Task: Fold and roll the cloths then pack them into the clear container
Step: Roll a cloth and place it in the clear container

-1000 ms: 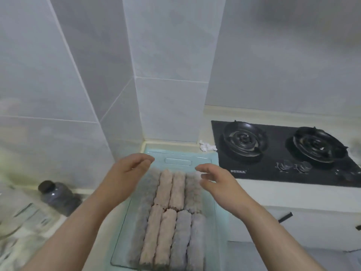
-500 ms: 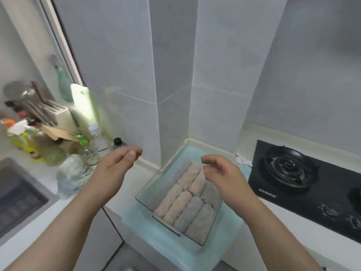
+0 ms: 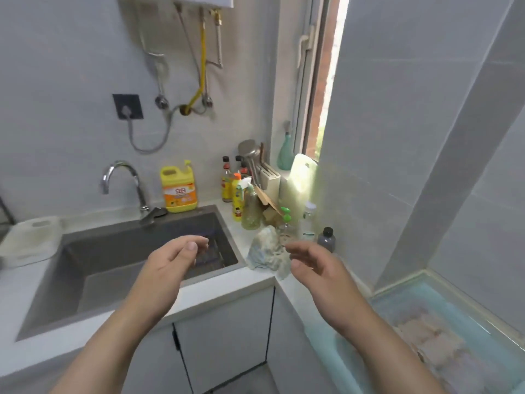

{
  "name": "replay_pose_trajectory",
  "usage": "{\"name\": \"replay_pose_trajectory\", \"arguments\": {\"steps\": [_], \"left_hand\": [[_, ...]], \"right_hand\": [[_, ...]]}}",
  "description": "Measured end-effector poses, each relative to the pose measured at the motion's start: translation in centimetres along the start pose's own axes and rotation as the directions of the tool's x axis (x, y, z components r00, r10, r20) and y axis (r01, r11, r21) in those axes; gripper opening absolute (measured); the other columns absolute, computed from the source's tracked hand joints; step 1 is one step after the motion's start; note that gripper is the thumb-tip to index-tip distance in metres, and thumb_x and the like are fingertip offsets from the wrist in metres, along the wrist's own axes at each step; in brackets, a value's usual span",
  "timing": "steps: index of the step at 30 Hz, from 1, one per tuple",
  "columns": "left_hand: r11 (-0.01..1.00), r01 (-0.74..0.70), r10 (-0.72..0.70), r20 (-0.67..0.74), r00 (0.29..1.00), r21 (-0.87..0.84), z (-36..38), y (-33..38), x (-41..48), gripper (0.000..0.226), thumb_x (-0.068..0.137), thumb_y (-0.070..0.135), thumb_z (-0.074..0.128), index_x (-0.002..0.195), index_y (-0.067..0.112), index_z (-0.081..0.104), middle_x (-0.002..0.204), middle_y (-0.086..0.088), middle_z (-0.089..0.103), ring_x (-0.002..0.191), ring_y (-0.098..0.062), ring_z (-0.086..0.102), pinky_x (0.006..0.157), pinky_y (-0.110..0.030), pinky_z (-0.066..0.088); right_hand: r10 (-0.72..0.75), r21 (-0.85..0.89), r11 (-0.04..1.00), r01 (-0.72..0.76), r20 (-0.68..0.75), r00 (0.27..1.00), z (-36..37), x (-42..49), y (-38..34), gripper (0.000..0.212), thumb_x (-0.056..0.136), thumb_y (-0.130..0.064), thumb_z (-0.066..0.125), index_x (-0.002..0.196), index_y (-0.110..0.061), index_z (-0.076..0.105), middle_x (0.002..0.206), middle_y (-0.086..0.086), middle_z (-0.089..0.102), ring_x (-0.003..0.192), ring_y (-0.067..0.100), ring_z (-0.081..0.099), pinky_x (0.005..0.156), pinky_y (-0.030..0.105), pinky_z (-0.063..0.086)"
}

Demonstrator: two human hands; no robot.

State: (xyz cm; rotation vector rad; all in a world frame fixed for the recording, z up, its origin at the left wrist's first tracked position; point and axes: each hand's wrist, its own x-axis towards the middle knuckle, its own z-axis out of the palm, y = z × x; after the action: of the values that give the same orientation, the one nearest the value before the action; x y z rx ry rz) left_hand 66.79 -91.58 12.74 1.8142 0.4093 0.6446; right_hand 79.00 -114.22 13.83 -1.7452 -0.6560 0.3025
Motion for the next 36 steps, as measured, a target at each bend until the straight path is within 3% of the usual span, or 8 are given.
{"name": "replay_pose_trajectory", "arguments": {"steps": [7, 9, 12, 15, 20, 25, 32, 36], "left_hand": [[0.996, 0.081, -0.088, -0.247, 0.965, -0.036, -15.6, -2.3, -5.6, 0.025, 0.090, 0.039, 0.050, 0.104, 0.028, 0.069, 0.103, 0.012, 0.072, 0.099, -0.001, 0.065, 0.099, -0.034, 0.046], [0.994, 0.104, -0.113, -0.317, 0.942, -0.046, -20.3, -3.0, -7.5, 0.030, 0.085, 0.041, 0.048, 0.105, 0.030, 0.068, 0.103, 0.012, 0.072, 0.099, -0.003, 0.065, 0.099, -0.035, 0.047], [0.992, 0.117, -0.122, -0.396, 0.910, -0.037, -26.9, -4.2, -10.3, 0.033, 0.083, 0.041, 0.047, 0.103, 0.027, 0.069, 0.101, 0.012, 0.073, 0.098, -0.004, 0.066, 0.096, -0.035, 0.048], [0.989, 0.141, -0.144, -0.450, 0.881, -0.041, -32.3, -5.5, -13.5, 0.026, 0.091, 0.037, 0.050, 0.100, 0.022, 0.070, 0.101, 0.010, 0.073, 0.096, -0.006, 0.067, 0.094, -0.034, 0.050], [0.981, 0.185, -0.180, -0.572, 0.800, -0.050, -38.9, -7.4, -19.1, 0.046, 0.075, 0.058, 0.051, 0.098, 0.023, 0.072, 0.100, 0.007, 0.073, 0.096, -0.007, 0.067, 0.090, -0.034, 0.050], [0.972, 0.229, -0.207, -0.664, 0.719, -0.055, -44.0, -8.5, -23.4, 0.051, 0.068, 0.071, 0.054, 0.097, 0.032, 0.073, 0.104, 0.011, 0.072, 0.100, -0.003, 0.065, 0.091, -0.031, 0.048], [0.949, 0.304, -0.253, -0.788, 0.561, -0.088, -50.2, -10.6, -26.7, 0.026, 0.096, 0.041, 0.051, 0.105, 0.024, 0.069, 0.103, 0.014, 0.072, 0.100, -0.001, 0.065, 0.097, -0.033, 0.048], [0.940, 0.331, -0.244, -0.837, 0.490, -0.081, -54.7, -12.4, -25.9, 0.024, 0.099, 0.031, 0.047, 0.104, 0.023, 0.069, 0.101, 0.007, 0.073, 0.099, -0.002, 0.065, 0.097, -0.034, 0.048]], "right_hand": [[-0.105, -0.001, 0.994, 0.109, 0.254, 0.961, 15.1, 0.3, -5.5, 0.025, 0.091, -0.025, 0.061, 0.108, -0.043, 0.063, 0.112, -0.021, 0.065, 0.111, -0.008, 0.055, 0.094, 0.018, 0.044], [-0.143, 0.008, 0.989, 0.148, 0.321, 0.936, 19.9, 0.1, -7.1, 0.025, 0.089, -0.028, 0.061, 0.110, -0.042, 0.062, 0.112, -0.021, 0.064, 0.111, -0.008, 0.055, 0.092, 0.016, 0.044], [-0.170, 0.005, 0.983, 0.184, 0.407, 0.898, 26.7, -0.7, -9.1, 0.029, 0.094, -0.019, 0.059, 0.112, -0.042, 0.061, 0.115, -0.020, 0.062, 0.113, -0.008, 0.053, 0.094, 0.019, 0.045], [-0.173, 0.010, 0.981, 0.192, 0.482, 0.859, 32.7, -1.8, -10.1, 0.029, 0.094, -0.023, 0.058, 0.113, -0.044, 0.060, 0.119, -0.017, 0.061, 0.110, -0.008, 0.054, 0.096, 0.025, 0.047], [-0.191, 0.047, 0.978, 0.205, 0.613, 0.767, 41.1, -3.6, -11.9, 0.027, 0.093, -0.024, 0.058, 0.113, -0.043, 0.059, 0.120, -0.015, 0.060, 0.106, -0.012, 0.053, 0.090, 0.016, 0.043], [-0.188, 0.081, 0.979, 0.188, 0.721, 0.667, 48.3, -4.7, -13.1, 0.027, 0.094, -0.029, 0.057, 0.116, -0.046, 0.058, 0.124, -0.015, 0.057, 0.102, -0.014, 0.054, 0.088, 0.018, 0.043], [-0.191, 0.122, 0.979, 0.163, 0.824, 0.533, 58.5, -4.5, -14.6, 0.028, 0.095, -0.027, 0.056, 0.116, -0.045, 0.057, 0.124, -0.016, 0.057, 0.102, -0.017, 0.052, 0.088, 0.015, 0.043], [-0.199, 0.137, 0.977, 0.163, 0.862, 0.466, 64.5, -2.9, -15.3, 0.027, 0.095, -0.028, 0.055, 0.116, -0.045, 0.057, 0.123, -0.019, 0.056, 0.104, -0.016, 0.052, 0.086, 0.014, 0.043]]}}
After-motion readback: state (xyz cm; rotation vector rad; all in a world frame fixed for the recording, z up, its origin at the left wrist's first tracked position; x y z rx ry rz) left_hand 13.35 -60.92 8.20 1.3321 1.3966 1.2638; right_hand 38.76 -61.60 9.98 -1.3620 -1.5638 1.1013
